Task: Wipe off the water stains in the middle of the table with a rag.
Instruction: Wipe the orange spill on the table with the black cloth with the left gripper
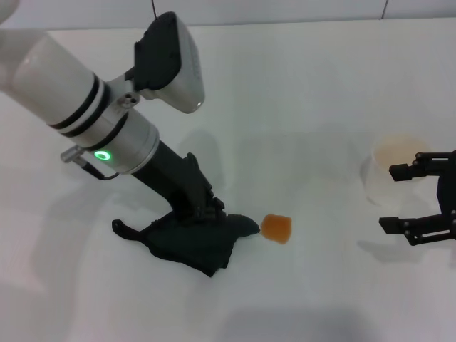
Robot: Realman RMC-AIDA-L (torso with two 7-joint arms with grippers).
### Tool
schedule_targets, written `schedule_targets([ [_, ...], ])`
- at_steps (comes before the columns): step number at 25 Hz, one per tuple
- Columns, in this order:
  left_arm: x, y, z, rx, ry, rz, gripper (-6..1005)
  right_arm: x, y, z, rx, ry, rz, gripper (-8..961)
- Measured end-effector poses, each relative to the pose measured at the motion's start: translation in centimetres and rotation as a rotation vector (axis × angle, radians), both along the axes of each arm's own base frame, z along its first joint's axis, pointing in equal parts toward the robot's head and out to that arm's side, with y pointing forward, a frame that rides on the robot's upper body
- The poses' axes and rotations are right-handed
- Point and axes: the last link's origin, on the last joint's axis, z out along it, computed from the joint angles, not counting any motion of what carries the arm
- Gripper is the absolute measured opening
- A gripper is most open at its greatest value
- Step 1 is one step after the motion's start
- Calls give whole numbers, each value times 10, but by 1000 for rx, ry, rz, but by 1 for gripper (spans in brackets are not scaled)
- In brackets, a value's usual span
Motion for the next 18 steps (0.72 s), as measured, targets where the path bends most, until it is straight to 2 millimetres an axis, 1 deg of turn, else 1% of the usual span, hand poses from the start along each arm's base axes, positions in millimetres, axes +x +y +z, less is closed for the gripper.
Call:
schedule_targets([
  [5,-5,-3,5,-20,10,28,96,-1,0,-1,-4,7,-9,828],
  [14,-14,-6,7,-27,58,47,367,-2,0,-1,-5,7,-7,827],
  [18,-15,-6,6,-25,66,39,363,-2,0,-1,-6,7,-8,827],
])
